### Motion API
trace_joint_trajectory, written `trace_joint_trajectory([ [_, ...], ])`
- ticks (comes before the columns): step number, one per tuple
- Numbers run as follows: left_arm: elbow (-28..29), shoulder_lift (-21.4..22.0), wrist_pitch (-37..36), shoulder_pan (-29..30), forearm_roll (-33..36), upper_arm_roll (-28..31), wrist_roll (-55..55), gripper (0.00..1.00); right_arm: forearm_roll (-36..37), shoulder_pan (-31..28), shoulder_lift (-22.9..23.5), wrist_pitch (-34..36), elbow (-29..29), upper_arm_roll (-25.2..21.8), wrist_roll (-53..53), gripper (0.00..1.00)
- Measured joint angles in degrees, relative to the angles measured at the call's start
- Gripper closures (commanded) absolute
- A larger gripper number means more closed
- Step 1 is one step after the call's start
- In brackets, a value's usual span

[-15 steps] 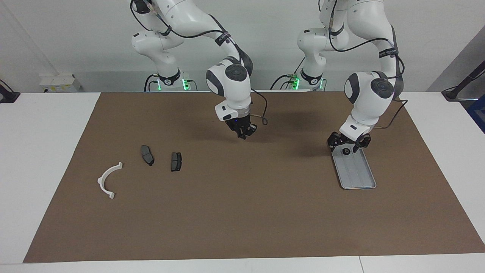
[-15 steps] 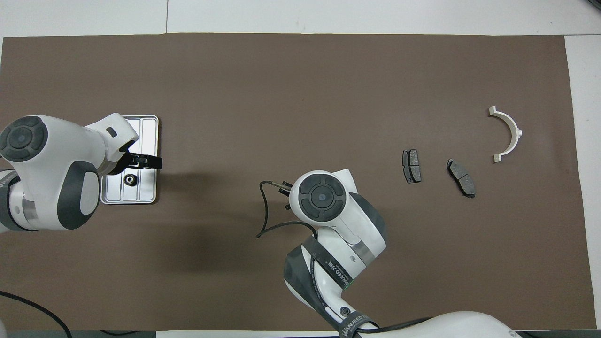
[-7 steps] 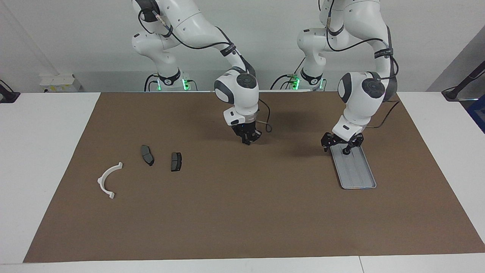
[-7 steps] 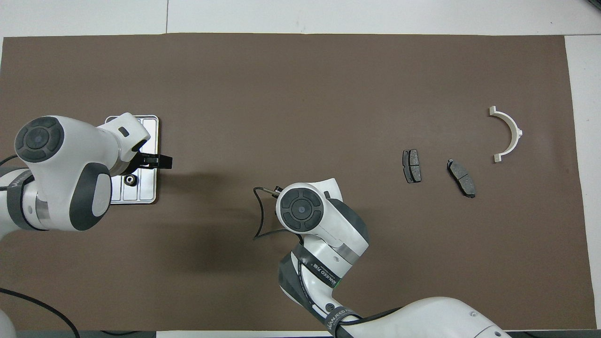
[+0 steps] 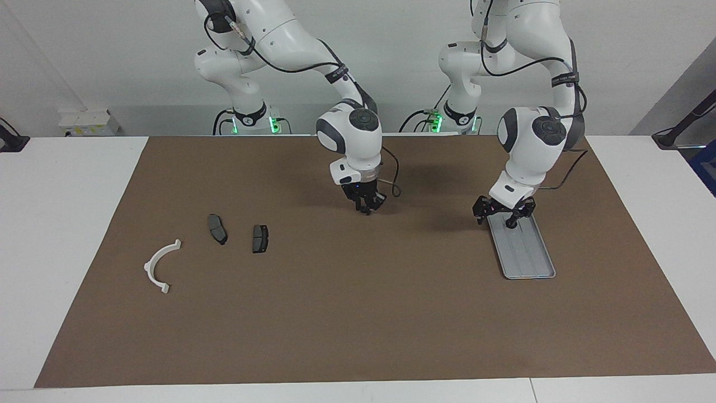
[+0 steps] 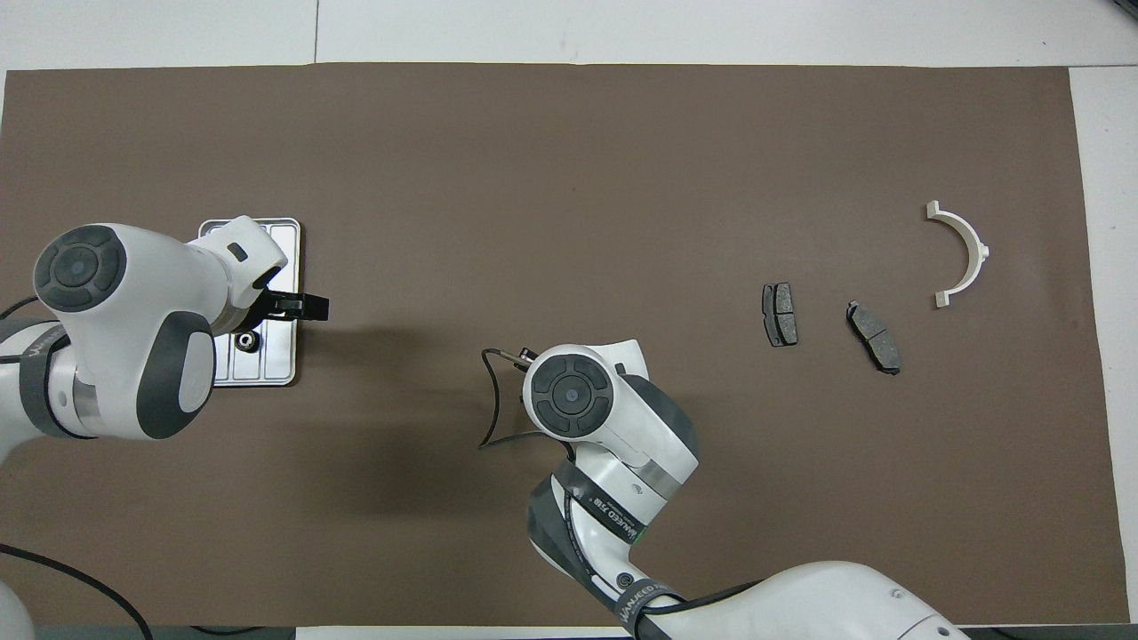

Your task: Pick bearing gear from pile to tray

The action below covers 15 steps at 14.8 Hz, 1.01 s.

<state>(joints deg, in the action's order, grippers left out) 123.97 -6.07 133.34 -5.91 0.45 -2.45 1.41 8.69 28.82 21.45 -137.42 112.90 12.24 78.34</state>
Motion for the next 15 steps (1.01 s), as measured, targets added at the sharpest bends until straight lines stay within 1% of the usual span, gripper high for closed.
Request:
trace_joint_trajectory([
  [2,0.22,-0.01,0.31,0.0,0.0,0.0,0.0,0.02,0.0,-0.49,-0.01,1.61,-1.57,-0.21,0.04,0.0],
  [6,0.44,-0.01,0.5,-0.62,-0.01,0.03,2.02,0.02,0.03,-3.24,-0.68,10.0,-8.18,-0.29,-0.63,0.0],
  [8,0.51,-0.01,0.5,-3.86,0.0,0.01,7.11,0.02,0.03,-4.95,-1.74,14.51,-11.26,-0.29,-3.25,0.0],
  [11,0.48,-0.01,0.4,-11.37,0.62,-0.1,17.32,0.02,0.03,-7.45,-3.67,20.4,-14.79,-0.29,-8.33,0.0],
  [15,0.39,0.0,0.34,-18.81,1.9,-0.2,27.61,0.02,-1.44,-11.32,-6.65,24.42,-16.64,-0.3,-17.41,0.0],
])
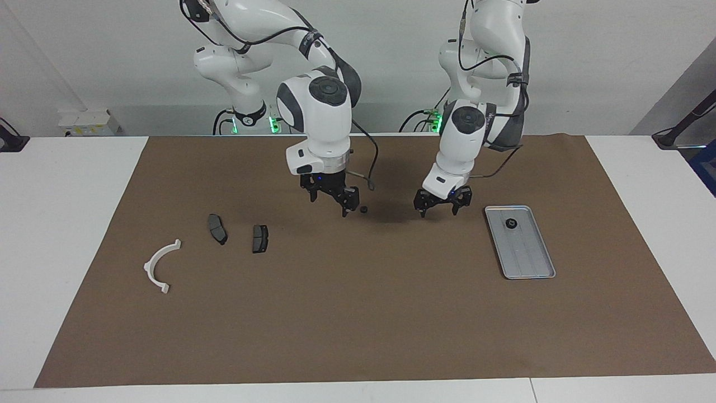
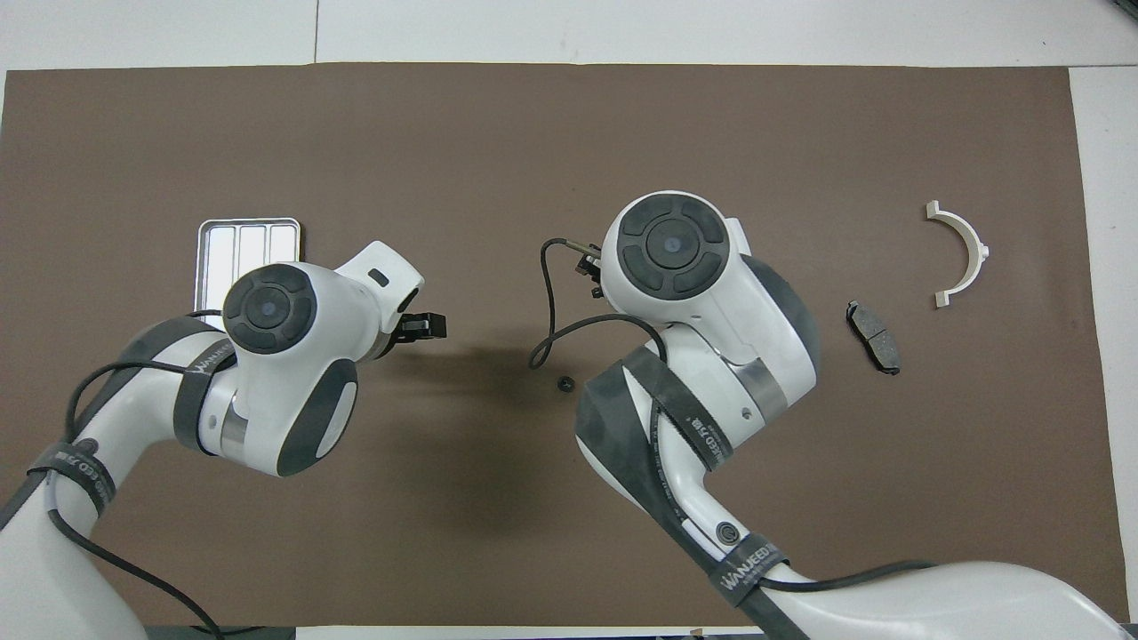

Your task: Pick bearing gear from pile to tray

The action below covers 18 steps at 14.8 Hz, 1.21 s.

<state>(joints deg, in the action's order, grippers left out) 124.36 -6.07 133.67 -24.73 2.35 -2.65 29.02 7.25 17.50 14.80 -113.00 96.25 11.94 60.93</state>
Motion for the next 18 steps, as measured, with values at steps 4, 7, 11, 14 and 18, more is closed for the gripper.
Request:
trace_joint_trajectory([
  [4,-0.08,0.0,-0.39,-6.3,0.06,-0.01,7.86,0.02,-1.53,-6.55,-4.26,3.84,-0.48,-0.09,-14.5,0.0],
  [7,-0.47,-0.06,-0.49,-10.41,0.09,-0.06,13.28,0.02,-2.46,-10.75,-6.98,5.62,-0.53,-0.16,-24.58,0.0],
  [11,-3.22,-3.01,-0.53,-13.95,0.12,-0.03,18.31,0.02,-3.42,-16.37,-8.39,6.51,-0.53,-0.25,-37.78,0.0],
  [14,-6.99,-7.37,-0.53,-14.9,0.12,-0.06,20.28,0.02,-3.94,-20.13,-8.42,6.56,-0.52,-0.35,-45.06,0.0],
  [18,-10.65,-11.42,-0.53,-15.31,0.13,-0.01,20.72,0.02,-4.01,-21.69,-8.52,7.12,-0.53,-0.4,-47.47,0.0],
])
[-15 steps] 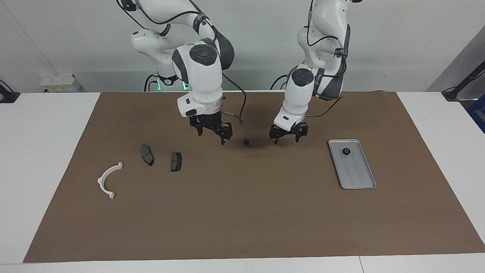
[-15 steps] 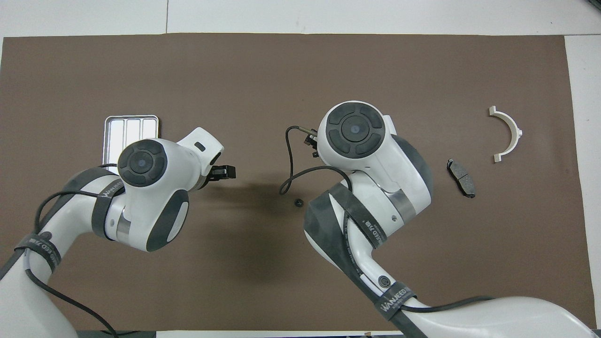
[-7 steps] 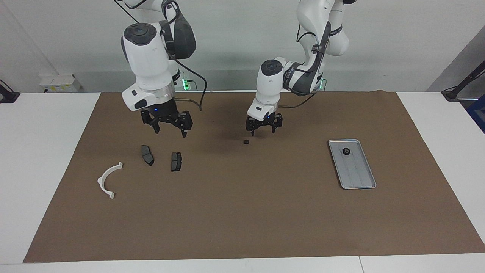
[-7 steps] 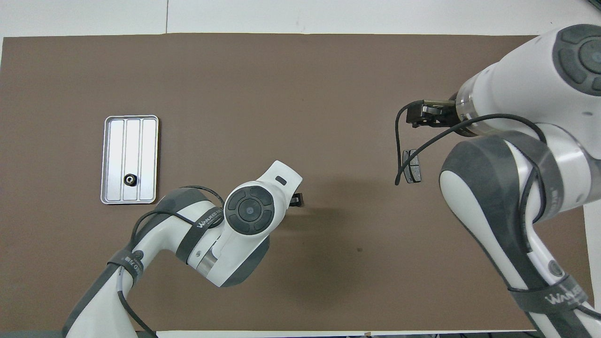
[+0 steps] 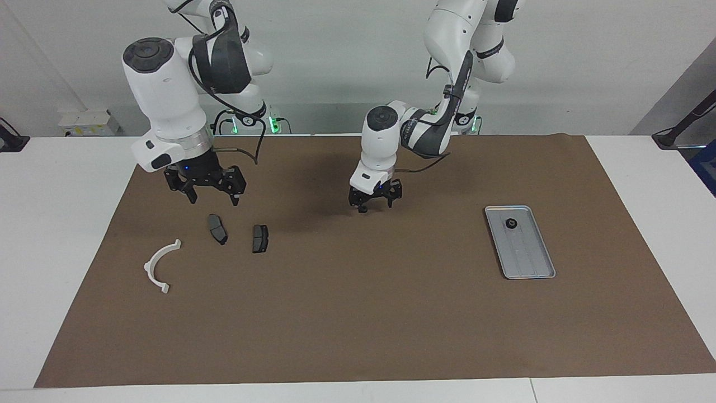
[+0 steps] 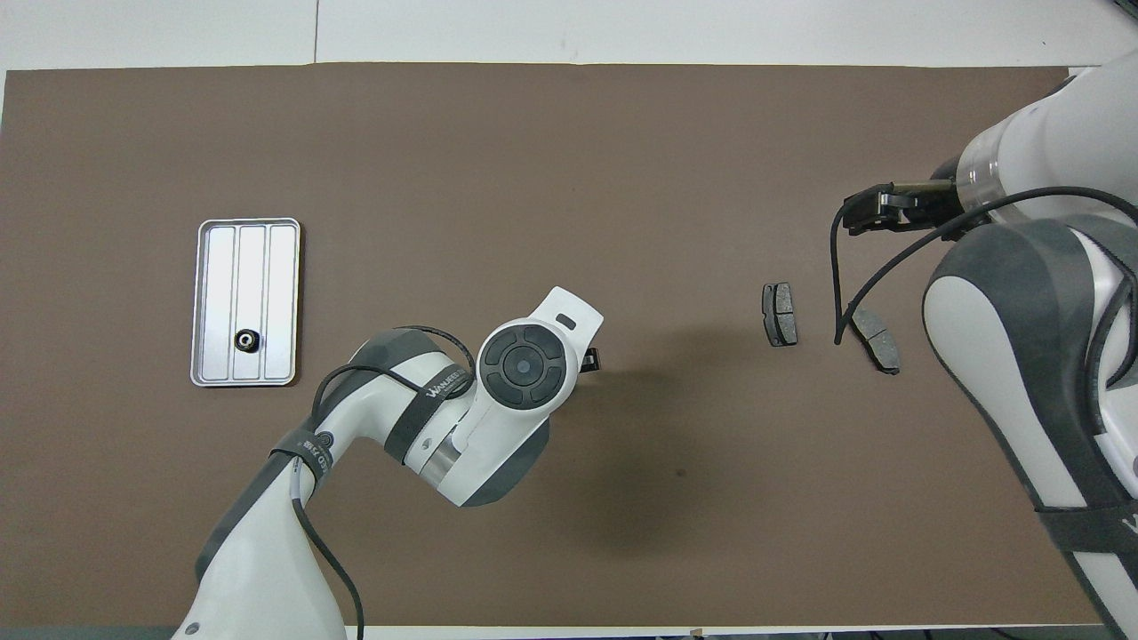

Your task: Pick bearing gear from pile to tray

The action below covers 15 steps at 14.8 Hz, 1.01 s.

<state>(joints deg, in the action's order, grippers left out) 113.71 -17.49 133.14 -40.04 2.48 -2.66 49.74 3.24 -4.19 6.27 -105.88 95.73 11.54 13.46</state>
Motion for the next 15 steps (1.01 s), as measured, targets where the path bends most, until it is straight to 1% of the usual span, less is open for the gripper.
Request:
trace_joint_trajectory([
  [3,-0.88,-1.49,0.0,-0.89,0.04,-0.01,0.75,0.02,0.0,0.01,-0.52,0.08,0.0,0.0,0.0,0.0],
  [10,-0.87,-1.67,-0.41,-2.22,0.35,0.0,1.88,0.02,-0.88,0.08,-0.68,0.09,0.0,0.16,-0.02,0.0],
  [15,-0.32,-2.14,-0.48,-2.26,1.29,0.02,1.92,0.02,-0.91,0.15,-0.72,0.09,0.0,-0.42,-2.25,0.0],
])
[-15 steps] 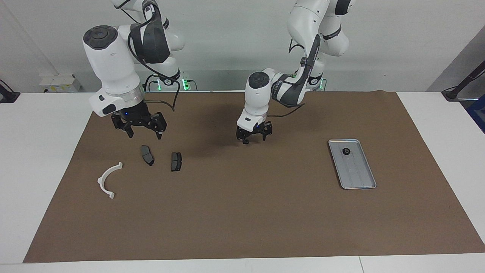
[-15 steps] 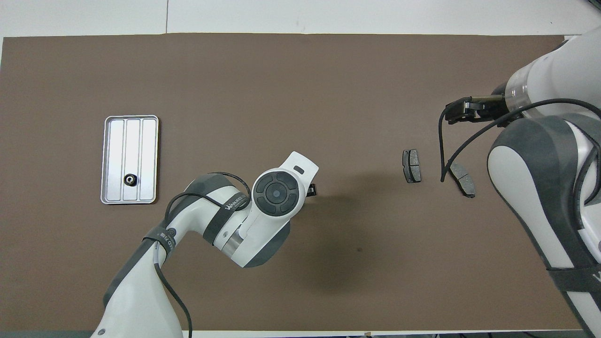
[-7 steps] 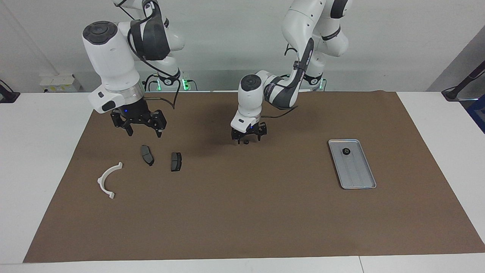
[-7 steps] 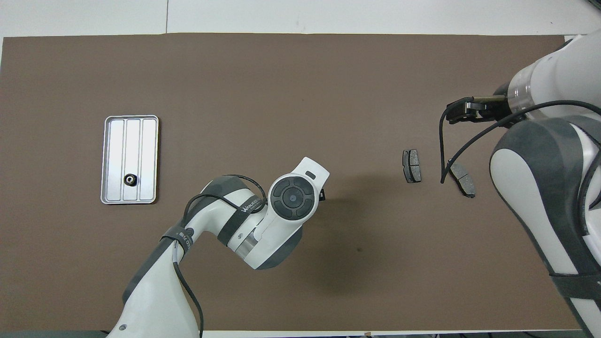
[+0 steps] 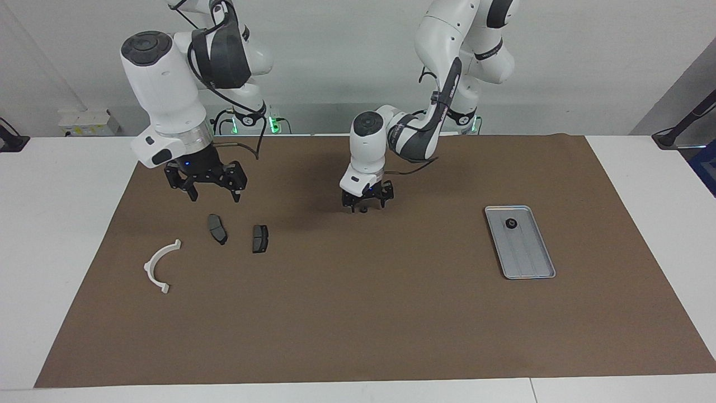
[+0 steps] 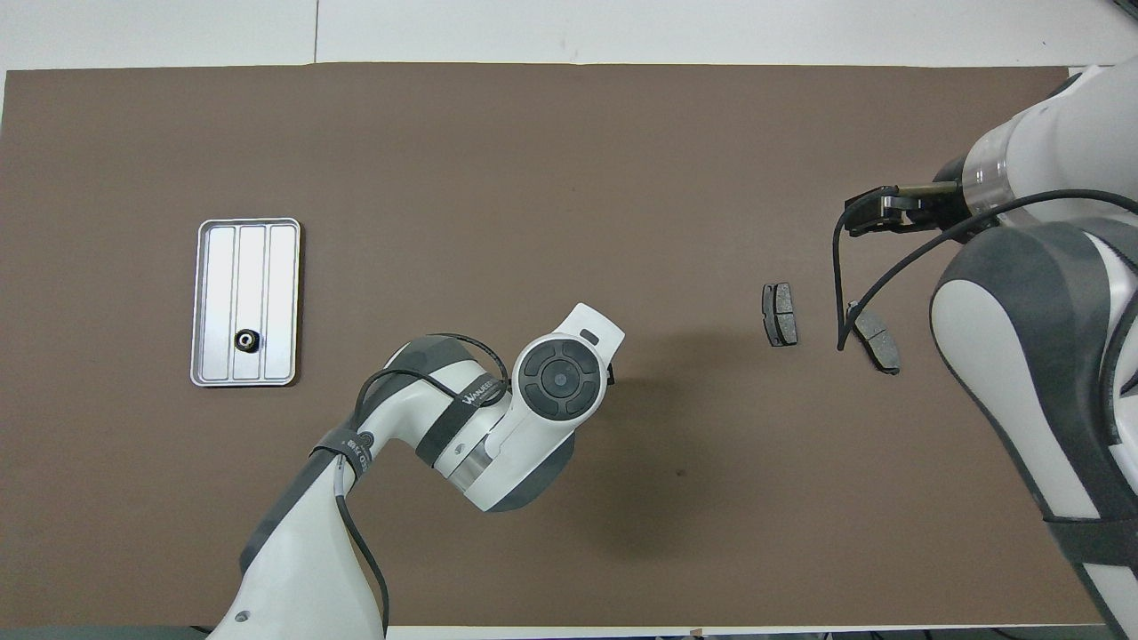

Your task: Pick bearing gear from pile to tray

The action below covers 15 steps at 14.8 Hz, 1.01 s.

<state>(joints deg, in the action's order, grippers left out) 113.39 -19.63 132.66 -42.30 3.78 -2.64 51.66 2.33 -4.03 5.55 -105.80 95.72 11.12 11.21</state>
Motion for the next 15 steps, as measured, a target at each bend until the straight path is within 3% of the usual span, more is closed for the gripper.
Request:
trace_joint_trajectory([
  [4,0.21,-0.01,0.0,-0.14,0.07,0.01,0.1,0.05,-0.04,4.89,-0.07,0.0,0.0,-6.9,-3.0,0.0],
  [6,0.2,-0.01,0.0,-0.31,0.09,-0.02,0.43,0.09,-0.07,7.48,-0.08,0.0,0.0,-10.18,-4.14,0.0],
  [9,0.2,-0.01,0.04,-0.68,0.09,-0.01,0.78,0.23,-0.07,7.81,-0.09,0.0,0.0,-10.84,-4.28,0.0],
  [10,0.2,-0.01,0.04,-0.76,0.1,-0.01,0.85,0.3,-0.08,7.81,-0.1,0.0,0.0,-10.86,-4.28,0.0],
  [13,0.15,0.0,0.16,-0.79,0.1,0.01,1.67,0.76,-0.08,8.01,-0.49,0.0,-0.01,-10.86,-4.29,0.0],
  [15,-0.15,0.0,0.2,-0.81,0.1,0.01,2.51,0.95,-0.08,8.33,-1.41,0.79,-0.03,-10.85,-4.29,0.0],
])
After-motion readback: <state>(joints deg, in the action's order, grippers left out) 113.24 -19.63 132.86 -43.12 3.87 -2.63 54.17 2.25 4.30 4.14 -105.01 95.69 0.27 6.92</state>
